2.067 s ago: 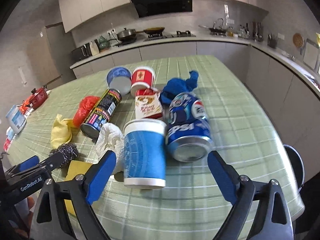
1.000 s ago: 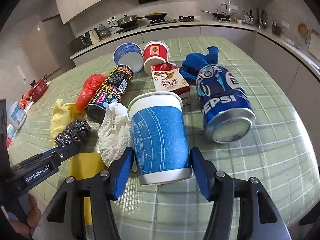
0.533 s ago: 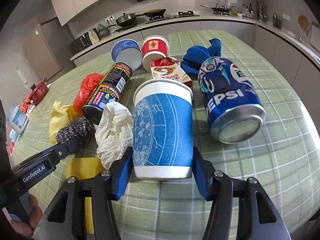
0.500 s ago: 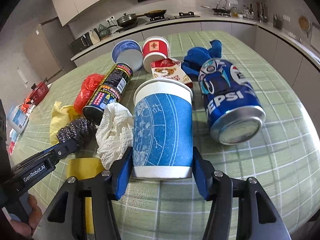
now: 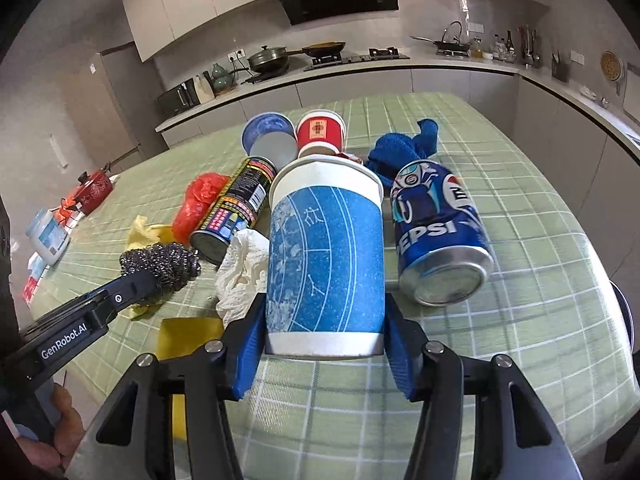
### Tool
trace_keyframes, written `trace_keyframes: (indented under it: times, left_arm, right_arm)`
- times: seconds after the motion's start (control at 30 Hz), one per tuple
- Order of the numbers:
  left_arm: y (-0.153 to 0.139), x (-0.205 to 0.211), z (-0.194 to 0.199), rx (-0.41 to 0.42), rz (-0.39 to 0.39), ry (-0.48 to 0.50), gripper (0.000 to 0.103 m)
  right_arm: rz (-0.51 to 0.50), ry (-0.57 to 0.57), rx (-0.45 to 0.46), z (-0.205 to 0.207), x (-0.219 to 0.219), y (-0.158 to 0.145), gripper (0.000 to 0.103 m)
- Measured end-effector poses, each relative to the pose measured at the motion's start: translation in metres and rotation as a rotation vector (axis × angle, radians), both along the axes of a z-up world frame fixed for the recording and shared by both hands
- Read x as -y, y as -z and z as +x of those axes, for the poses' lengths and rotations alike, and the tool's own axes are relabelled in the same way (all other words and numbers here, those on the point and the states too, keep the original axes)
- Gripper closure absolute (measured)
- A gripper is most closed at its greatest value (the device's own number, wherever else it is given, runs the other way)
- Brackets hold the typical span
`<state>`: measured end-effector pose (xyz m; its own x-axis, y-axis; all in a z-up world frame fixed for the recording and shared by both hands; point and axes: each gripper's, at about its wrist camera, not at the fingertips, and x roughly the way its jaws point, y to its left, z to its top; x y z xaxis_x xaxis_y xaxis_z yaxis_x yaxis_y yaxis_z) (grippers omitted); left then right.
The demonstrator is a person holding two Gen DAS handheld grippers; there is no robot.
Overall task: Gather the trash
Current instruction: 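Carry steel wool and blue cup with both tools over the black bin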
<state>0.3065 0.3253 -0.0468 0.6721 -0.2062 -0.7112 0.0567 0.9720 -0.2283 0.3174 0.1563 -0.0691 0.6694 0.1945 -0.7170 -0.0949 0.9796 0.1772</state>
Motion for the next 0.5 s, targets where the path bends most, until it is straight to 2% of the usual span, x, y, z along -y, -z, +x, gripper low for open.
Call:
trace_keyframes:
  times: [0.23,0.5]
  left_arm:
    - [-0.028,0.033,-0.014,0.061,-0.011,0.038,0.085]
    - [-0.041,0.107,-0.022,0.096,-0.039,0.113,0.085]
  right_arm:
    - [0.012,0.016,0.043,-0.016,0.025,-0.019,0.047]
    - [-0.003,0.081,0.088,-0.046,0.100,-0.040,0.047]
